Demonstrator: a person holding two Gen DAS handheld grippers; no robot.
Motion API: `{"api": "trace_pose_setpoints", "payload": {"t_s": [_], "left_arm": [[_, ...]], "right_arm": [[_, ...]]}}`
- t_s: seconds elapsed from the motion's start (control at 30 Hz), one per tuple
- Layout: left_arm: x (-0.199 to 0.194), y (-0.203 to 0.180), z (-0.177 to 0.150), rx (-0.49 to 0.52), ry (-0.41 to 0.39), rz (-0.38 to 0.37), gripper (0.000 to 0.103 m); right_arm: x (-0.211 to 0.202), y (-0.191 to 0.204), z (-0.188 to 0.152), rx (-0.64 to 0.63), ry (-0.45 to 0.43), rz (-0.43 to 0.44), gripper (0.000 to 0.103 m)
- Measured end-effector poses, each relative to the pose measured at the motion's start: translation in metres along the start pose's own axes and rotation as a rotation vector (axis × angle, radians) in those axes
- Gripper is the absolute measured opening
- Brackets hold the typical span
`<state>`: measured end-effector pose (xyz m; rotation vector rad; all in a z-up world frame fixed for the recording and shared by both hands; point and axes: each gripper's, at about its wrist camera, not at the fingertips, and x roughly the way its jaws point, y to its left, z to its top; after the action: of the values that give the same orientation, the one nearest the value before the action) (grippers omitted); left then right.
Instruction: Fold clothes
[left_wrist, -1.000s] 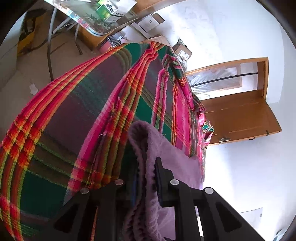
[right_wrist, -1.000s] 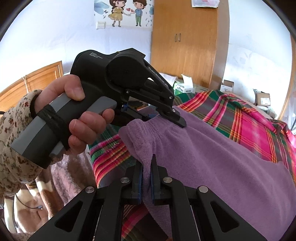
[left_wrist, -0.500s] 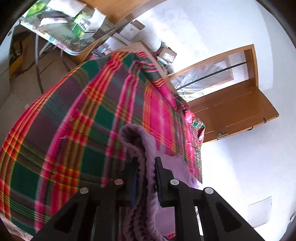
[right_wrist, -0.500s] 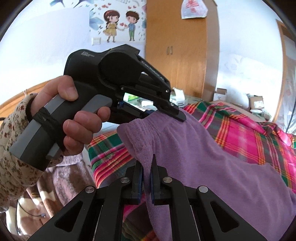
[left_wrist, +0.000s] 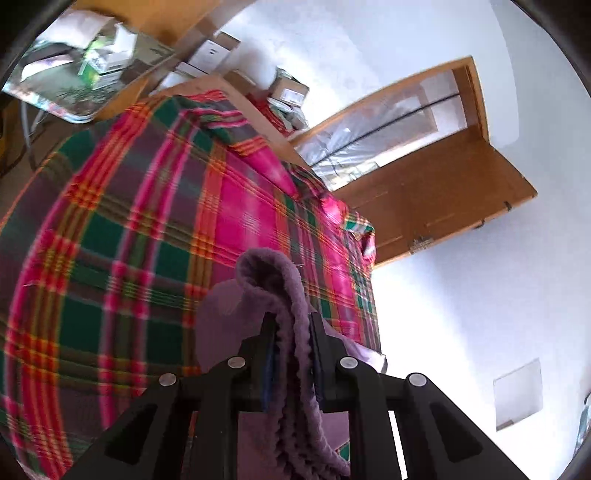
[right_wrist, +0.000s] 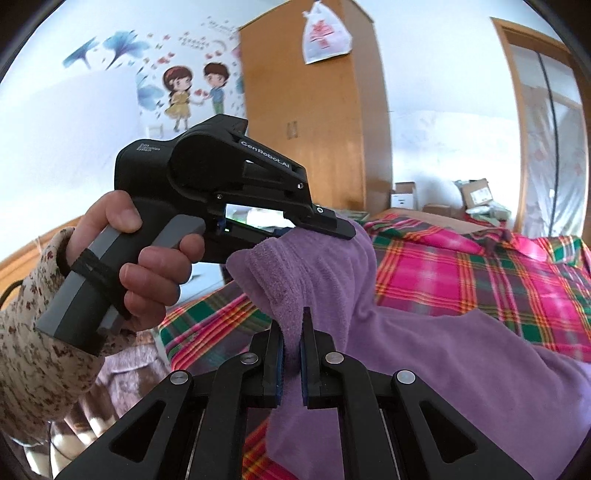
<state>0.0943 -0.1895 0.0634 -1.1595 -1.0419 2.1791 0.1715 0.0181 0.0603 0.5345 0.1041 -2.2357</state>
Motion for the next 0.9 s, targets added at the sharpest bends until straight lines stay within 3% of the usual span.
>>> {"api": "trace_pose_setpoints", "payload": {"t_s": [0.9], "left_arm": [[0.108, -0.094, -0.016, 0.119, 0.183, -0.067, 0.017]], "right_arm": [[-0.077, -0.082, -0.013, 0.179, -0.077, -0.193, 0.007]]}}
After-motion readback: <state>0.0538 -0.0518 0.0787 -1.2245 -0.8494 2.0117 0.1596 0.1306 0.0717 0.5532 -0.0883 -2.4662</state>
